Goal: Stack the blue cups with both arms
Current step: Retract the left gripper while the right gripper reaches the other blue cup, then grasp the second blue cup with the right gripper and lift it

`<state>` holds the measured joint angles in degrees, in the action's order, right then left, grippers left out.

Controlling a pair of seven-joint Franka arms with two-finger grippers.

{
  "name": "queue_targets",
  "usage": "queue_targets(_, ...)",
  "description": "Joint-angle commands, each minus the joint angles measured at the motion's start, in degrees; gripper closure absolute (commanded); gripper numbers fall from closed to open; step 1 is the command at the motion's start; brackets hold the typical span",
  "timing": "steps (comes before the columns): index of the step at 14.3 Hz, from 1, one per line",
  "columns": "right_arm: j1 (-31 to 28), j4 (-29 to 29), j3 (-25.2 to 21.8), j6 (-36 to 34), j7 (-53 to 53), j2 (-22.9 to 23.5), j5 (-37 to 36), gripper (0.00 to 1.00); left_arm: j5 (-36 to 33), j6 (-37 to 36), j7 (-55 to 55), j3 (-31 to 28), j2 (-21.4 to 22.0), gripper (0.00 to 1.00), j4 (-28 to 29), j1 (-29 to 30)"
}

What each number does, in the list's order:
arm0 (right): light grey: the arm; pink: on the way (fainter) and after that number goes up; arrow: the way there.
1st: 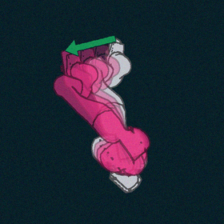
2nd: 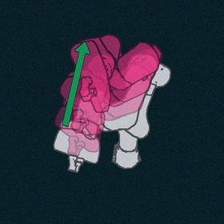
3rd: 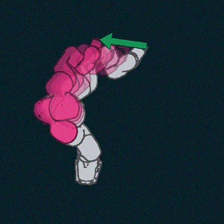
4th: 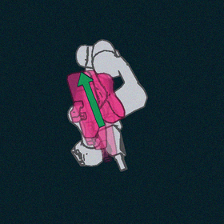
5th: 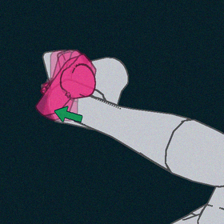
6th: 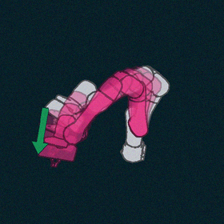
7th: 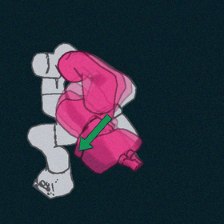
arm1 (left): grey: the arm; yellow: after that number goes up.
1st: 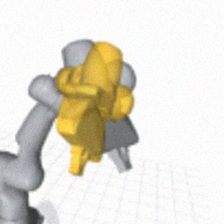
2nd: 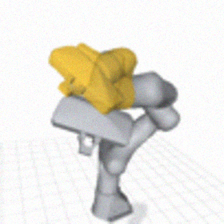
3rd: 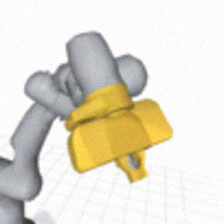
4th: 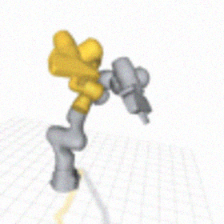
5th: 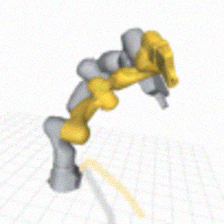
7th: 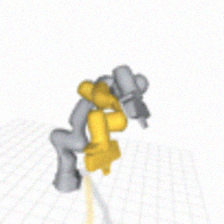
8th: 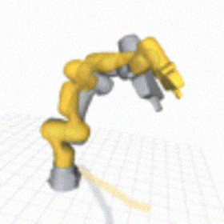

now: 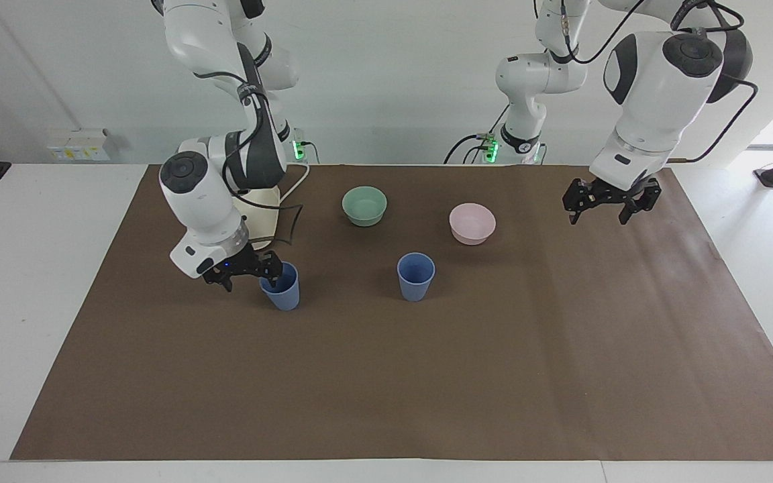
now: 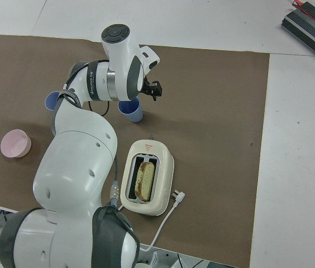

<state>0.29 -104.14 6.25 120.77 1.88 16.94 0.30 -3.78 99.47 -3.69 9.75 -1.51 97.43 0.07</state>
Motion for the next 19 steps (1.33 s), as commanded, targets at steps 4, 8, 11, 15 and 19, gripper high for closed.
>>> queue_targets(4, 0.59, -3.35, 0.17, 1.48, -2.83, -0.68, 0.84, 0.00, 3.78, -4.54, 4.64, -0.08, 0.19, 0.00, -4.08, 4.41)
queue_targets(8, 0.06, -3.44, 0.08, 1.48, -10.49, -0.76, 0.93, 1.00, 3.78, -7.53, 8.87, -0.26, 0.28, 0.00, -5.85, 6.96)
queue_targets(11, 0.68, -3.09, 0.17, 1.74, -7.50, -0.59, 0.84, 1.00, 3.87, -7.45, 9.67, -0.69, 2.55, 0.00, -3.84, 7.05)
queue_targets(15, 0.59, -2.56, 0.17, 2.27, -7.50, -0.24, 0.93, 1.00, 3.87, -7.54, 9.49, -2.00, 2.74, 0.00, -3.66, 3.55)
queue_targets(19, 0.86, 2.96, 1.04, -2.36, -3.39, -0.41, 0.93, 1.00, 3.87, -8.33, 9.67, -11.49, 3.17, 0.00, -4.27, -5.41)
